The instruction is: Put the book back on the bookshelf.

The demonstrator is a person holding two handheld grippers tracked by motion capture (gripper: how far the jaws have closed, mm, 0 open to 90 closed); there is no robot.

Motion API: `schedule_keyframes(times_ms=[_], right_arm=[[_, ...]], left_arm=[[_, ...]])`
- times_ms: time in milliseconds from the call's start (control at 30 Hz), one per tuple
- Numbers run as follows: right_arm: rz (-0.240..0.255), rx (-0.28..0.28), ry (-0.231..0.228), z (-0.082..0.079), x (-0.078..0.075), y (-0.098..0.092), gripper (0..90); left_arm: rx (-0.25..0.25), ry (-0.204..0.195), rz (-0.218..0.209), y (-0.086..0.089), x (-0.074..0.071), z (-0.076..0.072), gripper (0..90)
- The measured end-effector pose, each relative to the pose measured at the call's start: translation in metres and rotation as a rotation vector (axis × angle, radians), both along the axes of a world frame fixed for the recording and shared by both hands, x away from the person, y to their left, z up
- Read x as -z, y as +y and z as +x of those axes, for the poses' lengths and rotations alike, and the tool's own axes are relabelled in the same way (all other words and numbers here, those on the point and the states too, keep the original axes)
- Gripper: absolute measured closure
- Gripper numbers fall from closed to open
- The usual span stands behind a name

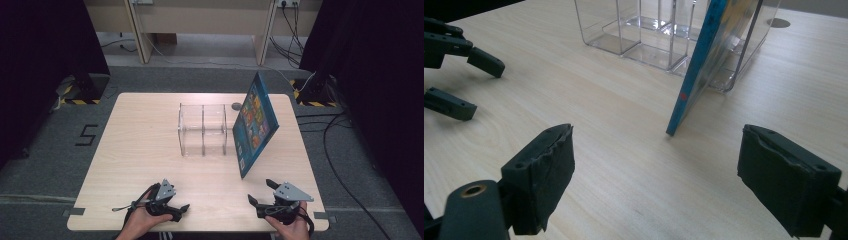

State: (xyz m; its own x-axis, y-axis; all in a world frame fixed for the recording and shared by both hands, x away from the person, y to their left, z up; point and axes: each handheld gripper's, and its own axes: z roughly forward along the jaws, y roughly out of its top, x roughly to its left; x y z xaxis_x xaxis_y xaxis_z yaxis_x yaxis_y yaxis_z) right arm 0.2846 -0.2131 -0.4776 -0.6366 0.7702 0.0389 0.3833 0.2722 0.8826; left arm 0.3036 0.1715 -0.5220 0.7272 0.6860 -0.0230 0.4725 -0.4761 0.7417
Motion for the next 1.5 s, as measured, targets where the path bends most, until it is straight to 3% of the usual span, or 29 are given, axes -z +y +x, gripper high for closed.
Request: schedule_keyframes(times_ms=[533, 867, 1233, 1500], right_arm=[[-0.054, -0.02, 0.039, -0.013, 0.006, 0.001, 16.1], [-0.109, -0.03, 0.108, -0.02, 0.014, 0.0, 16.2], [-0.158, -0.044, 0.148, -0.028, 0.019, -0.003, 16.2], [-0.21, -0.082, 0.193, -0.033, 0.025, -0.003, 16.2]], left_arm=[[0.011, 0.001, 0.002, -0.001, 0.001, -0.001, 7.5], [0.02, 0.004, 0.005, -0.002, 0.001, -0.001, 5.7], [0.028, 0.006, 0.009, -0.002, 0.001, -0.001, 3.9], [0.031, 0.007, 0.01, -0.002, 0.001, -0.002, 3.0]])
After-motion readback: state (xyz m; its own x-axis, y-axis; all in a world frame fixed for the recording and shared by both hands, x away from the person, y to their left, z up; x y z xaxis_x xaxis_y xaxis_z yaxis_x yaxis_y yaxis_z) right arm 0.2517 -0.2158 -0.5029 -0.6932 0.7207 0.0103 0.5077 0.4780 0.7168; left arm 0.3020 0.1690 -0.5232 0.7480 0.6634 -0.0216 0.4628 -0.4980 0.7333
